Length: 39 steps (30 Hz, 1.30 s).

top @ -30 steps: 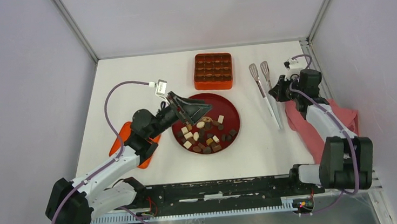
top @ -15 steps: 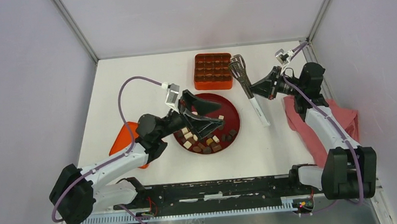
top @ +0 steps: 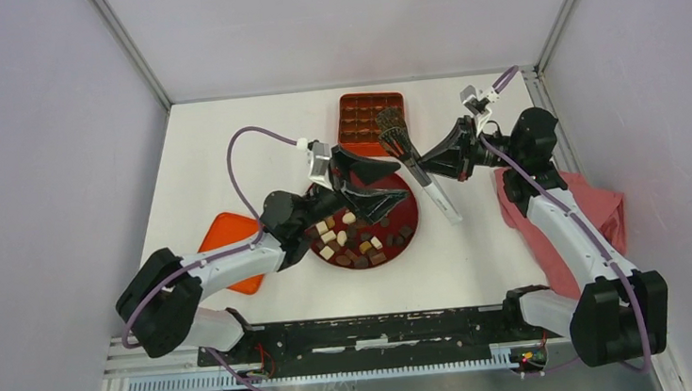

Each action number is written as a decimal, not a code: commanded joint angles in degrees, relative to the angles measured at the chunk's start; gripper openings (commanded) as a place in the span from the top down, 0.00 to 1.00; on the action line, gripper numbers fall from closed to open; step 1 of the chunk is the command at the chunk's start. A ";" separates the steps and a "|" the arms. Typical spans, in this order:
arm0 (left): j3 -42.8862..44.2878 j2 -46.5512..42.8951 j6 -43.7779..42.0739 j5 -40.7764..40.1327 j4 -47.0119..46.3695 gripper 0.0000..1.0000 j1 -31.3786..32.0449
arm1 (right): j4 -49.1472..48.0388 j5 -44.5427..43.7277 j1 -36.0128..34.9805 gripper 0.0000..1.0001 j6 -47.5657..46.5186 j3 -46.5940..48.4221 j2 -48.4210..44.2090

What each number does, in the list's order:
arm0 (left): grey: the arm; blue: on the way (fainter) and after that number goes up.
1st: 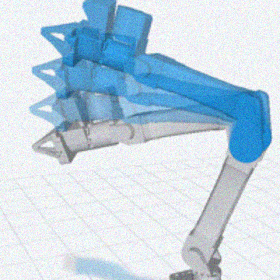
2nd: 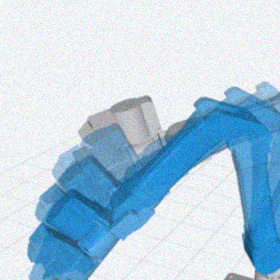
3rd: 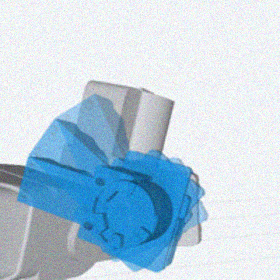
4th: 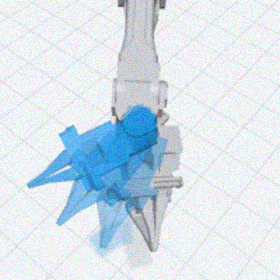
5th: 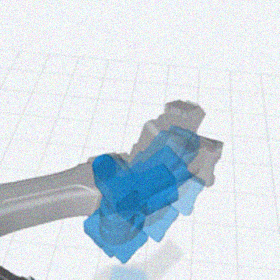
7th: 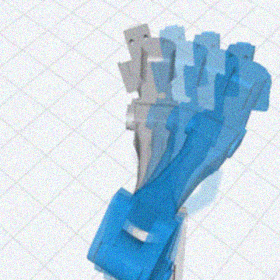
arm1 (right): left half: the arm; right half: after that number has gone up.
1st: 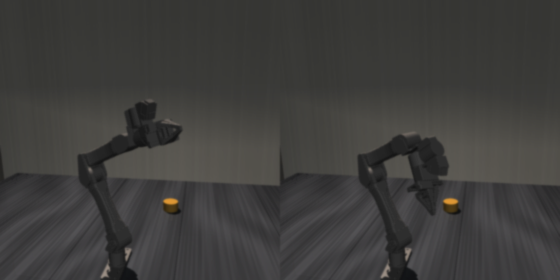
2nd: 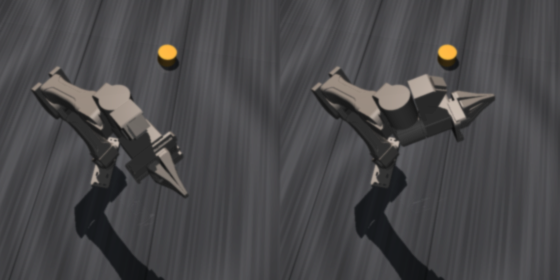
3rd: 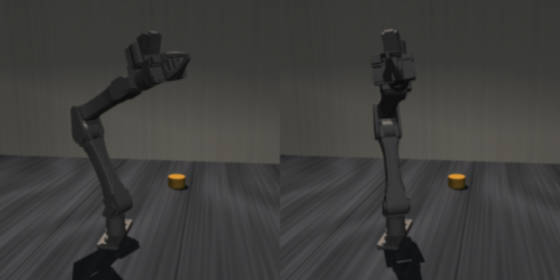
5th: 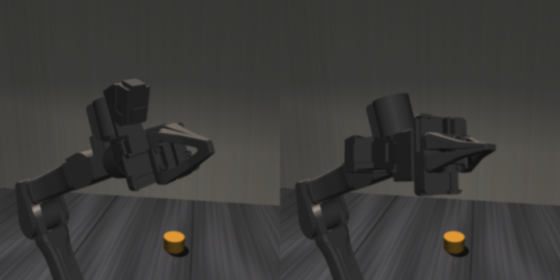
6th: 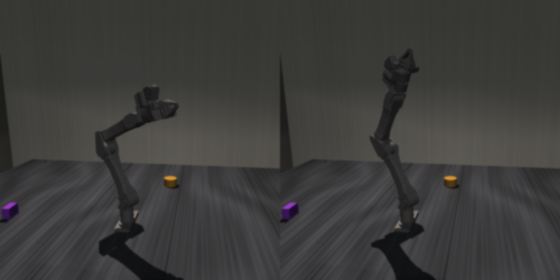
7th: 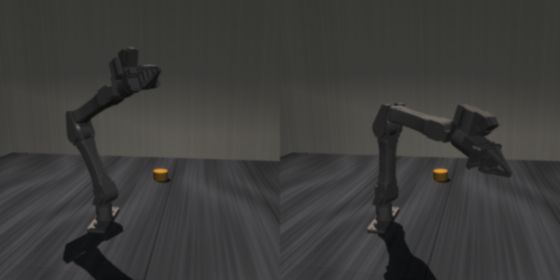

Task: Pack the chocolate
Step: Pick up the clamp from the center of the board.

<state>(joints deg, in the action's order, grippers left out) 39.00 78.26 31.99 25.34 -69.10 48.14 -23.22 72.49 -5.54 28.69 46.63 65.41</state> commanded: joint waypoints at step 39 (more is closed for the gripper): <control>6.71 5.93 21.64 0.52 -30.48 0.98 -9.98 | 6.93 -4.01 -7.16 0.02 -0.03 7.22 0.39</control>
<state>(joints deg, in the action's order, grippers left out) 42.00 86.98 50.94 26.63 -84.53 38.02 -16.29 70.02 -11.14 27.62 47.94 64.73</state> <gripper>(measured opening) 0.056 0.978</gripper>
